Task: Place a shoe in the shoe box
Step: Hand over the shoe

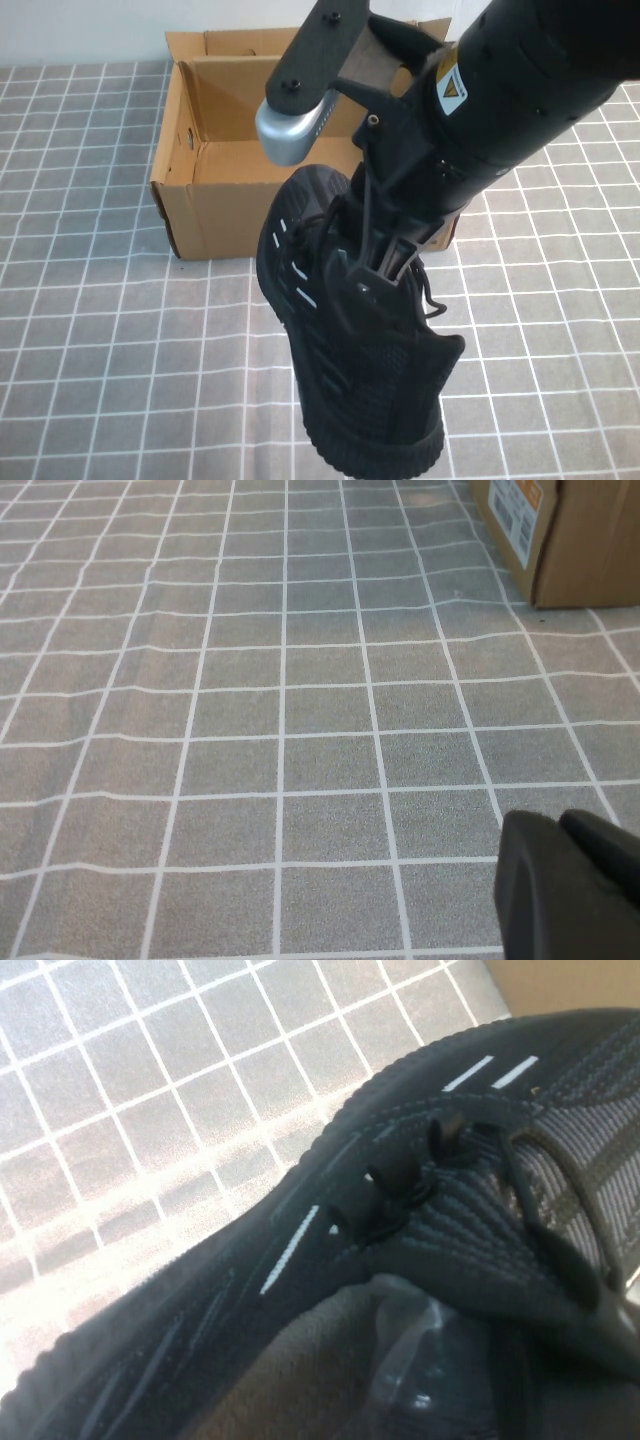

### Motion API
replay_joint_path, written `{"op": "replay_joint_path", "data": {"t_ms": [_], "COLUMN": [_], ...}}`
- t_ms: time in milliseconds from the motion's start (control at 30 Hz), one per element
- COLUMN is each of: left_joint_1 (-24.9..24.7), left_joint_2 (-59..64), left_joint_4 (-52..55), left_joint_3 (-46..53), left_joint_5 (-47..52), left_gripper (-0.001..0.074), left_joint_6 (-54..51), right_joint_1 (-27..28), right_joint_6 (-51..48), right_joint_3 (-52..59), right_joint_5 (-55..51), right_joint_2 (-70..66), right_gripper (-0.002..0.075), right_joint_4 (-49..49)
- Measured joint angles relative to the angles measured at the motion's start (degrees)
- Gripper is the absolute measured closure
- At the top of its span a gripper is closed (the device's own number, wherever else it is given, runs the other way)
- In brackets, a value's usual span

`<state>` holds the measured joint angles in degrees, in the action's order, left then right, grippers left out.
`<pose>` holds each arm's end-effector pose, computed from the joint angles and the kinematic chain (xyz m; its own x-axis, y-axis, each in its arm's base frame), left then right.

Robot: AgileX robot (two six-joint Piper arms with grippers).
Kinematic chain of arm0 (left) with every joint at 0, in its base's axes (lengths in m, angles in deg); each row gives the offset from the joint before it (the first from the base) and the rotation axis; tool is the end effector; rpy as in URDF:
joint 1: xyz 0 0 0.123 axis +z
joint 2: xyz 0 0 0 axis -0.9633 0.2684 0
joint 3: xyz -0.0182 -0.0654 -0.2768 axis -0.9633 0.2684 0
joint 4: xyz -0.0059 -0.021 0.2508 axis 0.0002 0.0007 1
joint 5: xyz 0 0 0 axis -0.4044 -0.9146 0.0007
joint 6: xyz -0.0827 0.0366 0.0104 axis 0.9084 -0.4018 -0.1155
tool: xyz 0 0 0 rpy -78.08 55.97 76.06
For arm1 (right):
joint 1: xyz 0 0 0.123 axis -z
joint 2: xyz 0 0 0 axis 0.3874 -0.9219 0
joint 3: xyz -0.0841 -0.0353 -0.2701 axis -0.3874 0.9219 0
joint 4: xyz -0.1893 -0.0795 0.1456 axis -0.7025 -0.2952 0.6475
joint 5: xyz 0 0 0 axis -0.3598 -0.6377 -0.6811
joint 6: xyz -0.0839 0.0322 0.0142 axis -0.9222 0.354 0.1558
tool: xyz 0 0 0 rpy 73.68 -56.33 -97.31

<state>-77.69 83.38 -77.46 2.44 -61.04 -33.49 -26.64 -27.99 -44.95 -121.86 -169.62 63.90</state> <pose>0.0523 -0.0004 0.1701 -0.3078 0.0862 -0.9475 0.0514 0.9959 0.0739 0.2120 0.2491 0.4148 -0.3013 -0.7969 -0.5237 -0.8881 0.4345 -0.1502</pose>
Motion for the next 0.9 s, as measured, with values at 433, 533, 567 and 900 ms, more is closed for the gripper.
{"op": "replay_joint_path", "data": {"t_ms": [433,533,567,900], "left_joint_1": [0.0,0.0,0.0,-1.67], "left_joint_2": [0.0,0.0,0.0,7.56], "left_joint_4": [-13.94,-17.25,-17.9,-16.75], "left_joint_3": [0.0,0.0,0.0,-15.72], "left_joint_5": [-15.78,-18.8,-19.55,1.42], "left_gripper": [0.0736,0.0736,0.0736,0.0736], "left_joint_6": [8.1,10.34,11.17,6.59], "right_joint_1": [0.0,0.0,0.0,0.0], "right_joint_6": [1.72,2.63,3.06,6.78], "right_joint_3": [0.0,0.0,0.0,-0.36], "right_joint_5": [1.85,2.57,2.59,4.24], "right_joint_2": [0.0,0.0,0.0,-3.04], "right_gripper": [0.0728,0.0728,0.0728,0.0728], "right_joint_4": [2.01,2.01,2.01,0.13]}}
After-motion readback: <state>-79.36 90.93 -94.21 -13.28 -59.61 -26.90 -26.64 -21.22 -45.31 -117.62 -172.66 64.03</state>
